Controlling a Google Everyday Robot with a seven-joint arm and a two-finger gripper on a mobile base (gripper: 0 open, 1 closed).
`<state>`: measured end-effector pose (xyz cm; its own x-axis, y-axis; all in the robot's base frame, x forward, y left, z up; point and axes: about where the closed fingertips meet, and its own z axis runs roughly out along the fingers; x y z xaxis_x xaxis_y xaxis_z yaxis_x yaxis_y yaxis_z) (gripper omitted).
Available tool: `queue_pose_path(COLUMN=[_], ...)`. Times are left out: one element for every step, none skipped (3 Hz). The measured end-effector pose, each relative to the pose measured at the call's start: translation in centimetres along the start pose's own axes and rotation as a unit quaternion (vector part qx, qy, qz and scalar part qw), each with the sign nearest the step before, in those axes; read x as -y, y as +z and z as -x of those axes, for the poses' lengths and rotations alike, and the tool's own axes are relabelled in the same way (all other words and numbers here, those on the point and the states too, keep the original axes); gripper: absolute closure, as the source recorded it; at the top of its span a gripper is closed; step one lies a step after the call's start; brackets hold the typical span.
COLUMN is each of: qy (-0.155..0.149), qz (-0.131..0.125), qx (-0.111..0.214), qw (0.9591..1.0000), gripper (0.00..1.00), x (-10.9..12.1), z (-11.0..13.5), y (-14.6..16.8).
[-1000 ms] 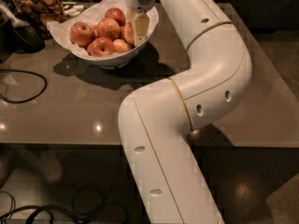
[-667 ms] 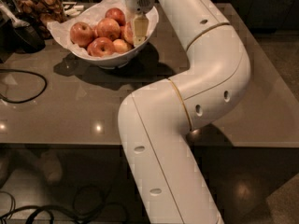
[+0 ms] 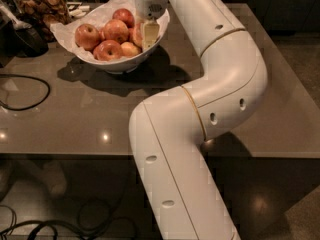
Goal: Pick apple from white bowl
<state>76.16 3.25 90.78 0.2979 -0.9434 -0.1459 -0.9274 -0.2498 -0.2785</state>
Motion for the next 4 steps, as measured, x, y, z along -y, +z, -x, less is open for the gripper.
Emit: queue_pose_path(qy=[0.001, 0.001, 0.001, 0.001], qz=[0.003, 0.003, 0.003, 0.003], qx=[0.005, 0.005, 0.005, 0.005], qw=[1.0, 1.0, 1.0, 1.0], gripper=[0.37, 0.55, 0.79, 1.0], x=[-0.08, -0.08, -0.08, -0.07], z=[-0.13, -0.13, -0.13, -0.13], y=[0.47, 0.48, 0.48, 0.48])
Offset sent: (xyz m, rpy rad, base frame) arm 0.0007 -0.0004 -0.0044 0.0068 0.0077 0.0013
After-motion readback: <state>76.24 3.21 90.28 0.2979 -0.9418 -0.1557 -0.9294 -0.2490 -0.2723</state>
